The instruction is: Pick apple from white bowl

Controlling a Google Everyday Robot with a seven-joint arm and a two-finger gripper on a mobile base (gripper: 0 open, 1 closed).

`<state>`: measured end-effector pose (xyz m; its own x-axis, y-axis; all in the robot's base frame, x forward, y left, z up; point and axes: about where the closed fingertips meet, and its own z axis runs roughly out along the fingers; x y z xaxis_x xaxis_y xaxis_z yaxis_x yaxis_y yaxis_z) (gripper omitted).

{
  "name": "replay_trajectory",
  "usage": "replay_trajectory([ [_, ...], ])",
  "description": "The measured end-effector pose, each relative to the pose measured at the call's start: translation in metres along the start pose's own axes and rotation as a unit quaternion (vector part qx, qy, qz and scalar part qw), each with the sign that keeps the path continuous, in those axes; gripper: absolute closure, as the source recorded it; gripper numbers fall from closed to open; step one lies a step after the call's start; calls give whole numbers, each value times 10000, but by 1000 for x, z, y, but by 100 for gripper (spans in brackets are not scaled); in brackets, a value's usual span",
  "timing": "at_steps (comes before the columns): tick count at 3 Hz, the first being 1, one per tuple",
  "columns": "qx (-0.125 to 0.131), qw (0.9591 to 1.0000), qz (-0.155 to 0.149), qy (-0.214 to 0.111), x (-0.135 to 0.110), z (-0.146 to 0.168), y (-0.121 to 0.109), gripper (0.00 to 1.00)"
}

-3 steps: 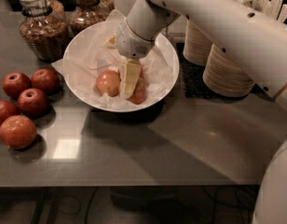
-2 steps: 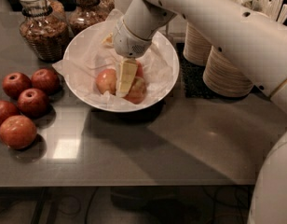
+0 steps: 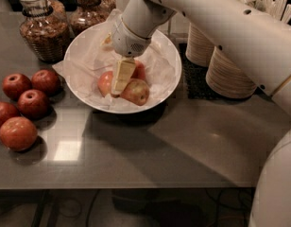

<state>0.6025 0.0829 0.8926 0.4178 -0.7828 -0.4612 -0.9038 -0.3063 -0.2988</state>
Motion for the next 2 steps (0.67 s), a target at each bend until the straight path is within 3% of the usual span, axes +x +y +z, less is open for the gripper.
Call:
replay_trajectory([
  [1,-2,10000,3,0,0,0,0,6],
  [2,-19,10000,36,-4,3,3,1,9],
])
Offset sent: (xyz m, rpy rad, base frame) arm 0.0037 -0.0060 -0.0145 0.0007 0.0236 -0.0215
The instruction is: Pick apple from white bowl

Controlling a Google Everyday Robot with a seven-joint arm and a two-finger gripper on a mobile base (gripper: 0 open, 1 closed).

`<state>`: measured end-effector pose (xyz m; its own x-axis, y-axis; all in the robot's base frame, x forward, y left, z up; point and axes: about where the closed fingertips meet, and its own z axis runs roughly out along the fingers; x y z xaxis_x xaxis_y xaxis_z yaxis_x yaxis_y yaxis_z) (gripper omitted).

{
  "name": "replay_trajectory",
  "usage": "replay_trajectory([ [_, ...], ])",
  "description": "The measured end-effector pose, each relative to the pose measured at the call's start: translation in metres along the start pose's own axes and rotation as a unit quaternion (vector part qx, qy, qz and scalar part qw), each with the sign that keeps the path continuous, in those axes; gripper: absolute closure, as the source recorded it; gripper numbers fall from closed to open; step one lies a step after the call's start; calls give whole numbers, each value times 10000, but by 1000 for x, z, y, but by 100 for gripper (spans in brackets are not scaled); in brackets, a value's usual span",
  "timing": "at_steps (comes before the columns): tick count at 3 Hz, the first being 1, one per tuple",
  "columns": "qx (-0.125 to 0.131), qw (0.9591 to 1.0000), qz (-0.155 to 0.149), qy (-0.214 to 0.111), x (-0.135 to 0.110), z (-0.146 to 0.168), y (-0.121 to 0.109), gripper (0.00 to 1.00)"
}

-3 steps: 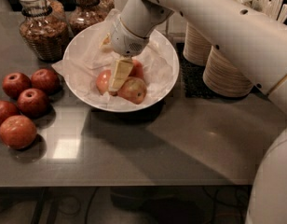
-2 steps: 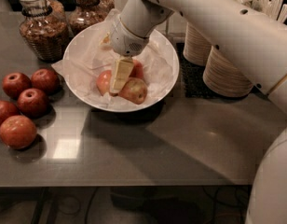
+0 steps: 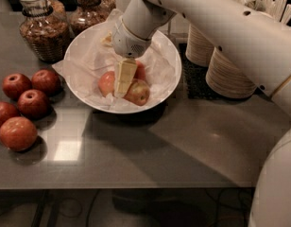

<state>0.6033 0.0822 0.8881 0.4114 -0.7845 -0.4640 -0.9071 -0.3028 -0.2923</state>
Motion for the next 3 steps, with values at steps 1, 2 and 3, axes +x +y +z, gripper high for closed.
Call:
replay_trajectory([
  [1,-46,9999,98,-10,9,9,1,10],
  [2,-67,9999,145,-7,13,15,2,12],
  [3,-118,9996,258,8,20,25,9,15],
])
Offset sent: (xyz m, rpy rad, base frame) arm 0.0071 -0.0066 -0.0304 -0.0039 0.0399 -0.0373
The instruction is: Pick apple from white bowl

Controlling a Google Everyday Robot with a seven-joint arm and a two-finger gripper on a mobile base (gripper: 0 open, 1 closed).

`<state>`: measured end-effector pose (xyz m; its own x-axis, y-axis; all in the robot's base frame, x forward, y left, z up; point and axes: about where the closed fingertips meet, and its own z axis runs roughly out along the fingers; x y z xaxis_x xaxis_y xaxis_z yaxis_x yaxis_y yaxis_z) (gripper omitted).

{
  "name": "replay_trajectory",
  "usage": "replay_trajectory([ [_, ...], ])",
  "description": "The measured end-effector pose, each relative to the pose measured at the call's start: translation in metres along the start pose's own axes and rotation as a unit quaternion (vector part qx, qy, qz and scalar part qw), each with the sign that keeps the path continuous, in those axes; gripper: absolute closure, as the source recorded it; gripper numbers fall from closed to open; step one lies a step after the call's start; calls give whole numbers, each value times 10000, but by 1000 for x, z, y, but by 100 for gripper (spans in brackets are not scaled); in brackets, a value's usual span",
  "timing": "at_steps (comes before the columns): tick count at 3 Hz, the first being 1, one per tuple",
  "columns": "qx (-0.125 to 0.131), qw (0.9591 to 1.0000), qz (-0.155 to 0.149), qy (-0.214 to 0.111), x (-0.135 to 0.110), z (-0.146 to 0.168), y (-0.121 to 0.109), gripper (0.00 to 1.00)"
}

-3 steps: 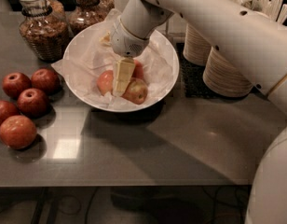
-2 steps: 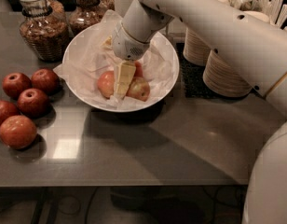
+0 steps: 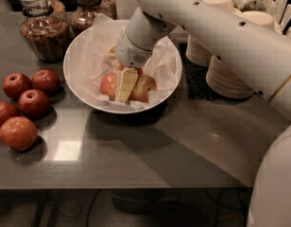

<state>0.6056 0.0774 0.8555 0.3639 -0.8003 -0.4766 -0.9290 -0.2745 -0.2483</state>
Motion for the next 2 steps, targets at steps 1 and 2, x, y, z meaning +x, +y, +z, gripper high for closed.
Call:
replay_trajectory([
  [1,-89,10000,38,-16,0,9,4,22],
  [2,-89,10000,38,-16,0,9,4,3],
])
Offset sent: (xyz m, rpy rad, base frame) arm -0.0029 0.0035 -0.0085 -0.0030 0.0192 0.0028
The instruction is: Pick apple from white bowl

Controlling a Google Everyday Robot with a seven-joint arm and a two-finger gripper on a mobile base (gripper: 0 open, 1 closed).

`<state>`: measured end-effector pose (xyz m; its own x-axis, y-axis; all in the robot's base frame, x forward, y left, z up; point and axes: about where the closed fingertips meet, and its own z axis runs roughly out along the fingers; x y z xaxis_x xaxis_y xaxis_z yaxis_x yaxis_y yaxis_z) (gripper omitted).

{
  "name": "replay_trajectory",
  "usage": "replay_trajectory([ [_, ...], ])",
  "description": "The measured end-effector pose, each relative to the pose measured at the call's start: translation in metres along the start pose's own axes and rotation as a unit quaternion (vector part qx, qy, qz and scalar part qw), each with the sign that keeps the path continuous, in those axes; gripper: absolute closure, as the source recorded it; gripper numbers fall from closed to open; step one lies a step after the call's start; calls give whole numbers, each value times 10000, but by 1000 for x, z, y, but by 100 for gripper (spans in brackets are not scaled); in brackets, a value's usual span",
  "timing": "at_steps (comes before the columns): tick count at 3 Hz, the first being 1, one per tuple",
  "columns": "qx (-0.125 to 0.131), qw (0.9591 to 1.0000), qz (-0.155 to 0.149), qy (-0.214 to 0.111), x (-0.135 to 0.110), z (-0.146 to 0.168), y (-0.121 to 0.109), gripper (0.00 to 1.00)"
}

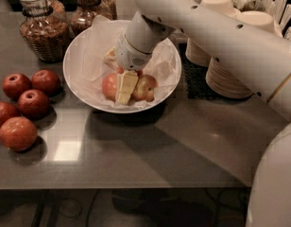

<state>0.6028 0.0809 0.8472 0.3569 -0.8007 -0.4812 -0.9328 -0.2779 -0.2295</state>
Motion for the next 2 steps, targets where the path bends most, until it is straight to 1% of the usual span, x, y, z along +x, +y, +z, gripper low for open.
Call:
replay_trajectory([
  [1,-1,10000,-1,-1,0,0,0,100],
  [2,21,10000,-14,-53,-2,-1,2,100],
])
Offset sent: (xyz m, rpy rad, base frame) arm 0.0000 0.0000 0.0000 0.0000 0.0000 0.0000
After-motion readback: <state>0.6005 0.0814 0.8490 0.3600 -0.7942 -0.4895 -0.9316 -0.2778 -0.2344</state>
